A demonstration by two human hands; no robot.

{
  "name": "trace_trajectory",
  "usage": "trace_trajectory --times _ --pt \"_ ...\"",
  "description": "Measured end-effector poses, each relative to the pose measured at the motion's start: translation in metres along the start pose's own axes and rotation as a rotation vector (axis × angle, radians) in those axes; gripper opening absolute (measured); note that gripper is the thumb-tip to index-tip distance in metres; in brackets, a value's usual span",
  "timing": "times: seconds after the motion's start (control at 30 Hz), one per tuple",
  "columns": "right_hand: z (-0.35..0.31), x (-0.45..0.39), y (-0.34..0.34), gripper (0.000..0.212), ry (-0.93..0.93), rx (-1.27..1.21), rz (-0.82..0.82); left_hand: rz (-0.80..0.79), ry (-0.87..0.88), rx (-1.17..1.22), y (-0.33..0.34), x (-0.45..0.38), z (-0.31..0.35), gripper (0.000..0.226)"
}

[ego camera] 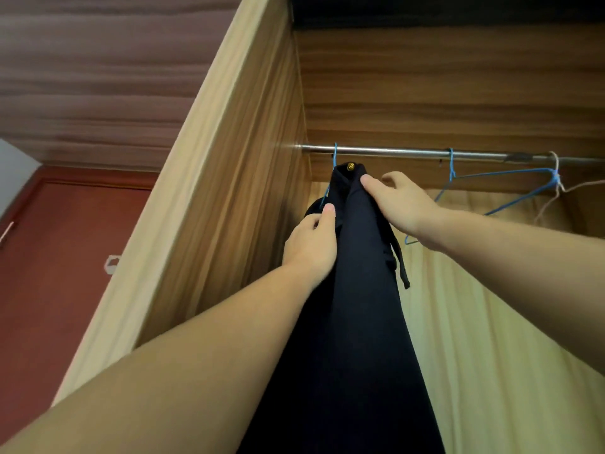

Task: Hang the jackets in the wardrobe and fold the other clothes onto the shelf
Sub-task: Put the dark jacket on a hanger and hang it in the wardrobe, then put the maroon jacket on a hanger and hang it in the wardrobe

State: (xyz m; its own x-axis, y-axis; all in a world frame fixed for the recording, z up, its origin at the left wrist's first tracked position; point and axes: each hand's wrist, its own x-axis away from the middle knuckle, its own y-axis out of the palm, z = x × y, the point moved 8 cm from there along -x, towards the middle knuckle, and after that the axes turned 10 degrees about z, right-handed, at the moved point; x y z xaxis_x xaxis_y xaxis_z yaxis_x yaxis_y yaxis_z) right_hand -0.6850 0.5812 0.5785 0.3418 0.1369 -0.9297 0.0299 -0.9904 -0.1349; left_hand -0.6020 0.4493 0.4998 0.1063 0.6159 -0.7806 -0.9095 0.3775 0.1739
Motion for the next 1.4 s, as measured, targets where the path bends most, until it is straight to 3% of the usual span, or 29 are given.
trace_trajectory --times 0.17,0.37,0.47,0.6,0.77,1.07,1.4 --pt "0.017 0.047 -0.014 0.055 0.065 -0.029 -0.078 -0.026 0.011 -0.042 -0.029 0.038 0.015 0.037" --pt "0.042 0.117 -0.048 0.037 0.176 -0.073 -0.232 -0.138 0.036 -0.501 -0.048 0.117 0.04 0.061" --pt "0.054 0.164 -0.076 0.041 0.091 0.061 -0.334 -0.21 0.078 -0.813 -0.053 0.173 0.048 0.06" --pt "0.083 0.243 -0.099 0.05 -0.09 0.26 -0.479 -0.256 -0.004 -1.064 -0.068 0.261 0.054 0.057" --pt "0.076 0.372 -0.111 0.056 -0.17 0.201 -0.71 -0.336 -0.145 -1.285 -0.112 0.371 0.059 0.055" --pt "-0.057 0.515 -0.11 0.058 -0.211 -0.102 -0.906 -0.227 -0.36 -1.641 -0.276 0.503 0.127 0.055" --pt "-0.313 0.691 -0.109 0.058 -0.408 -0.424 -1.108 0.111 -0.748 -1.895 -0.526 0.678 0.284 0.056"
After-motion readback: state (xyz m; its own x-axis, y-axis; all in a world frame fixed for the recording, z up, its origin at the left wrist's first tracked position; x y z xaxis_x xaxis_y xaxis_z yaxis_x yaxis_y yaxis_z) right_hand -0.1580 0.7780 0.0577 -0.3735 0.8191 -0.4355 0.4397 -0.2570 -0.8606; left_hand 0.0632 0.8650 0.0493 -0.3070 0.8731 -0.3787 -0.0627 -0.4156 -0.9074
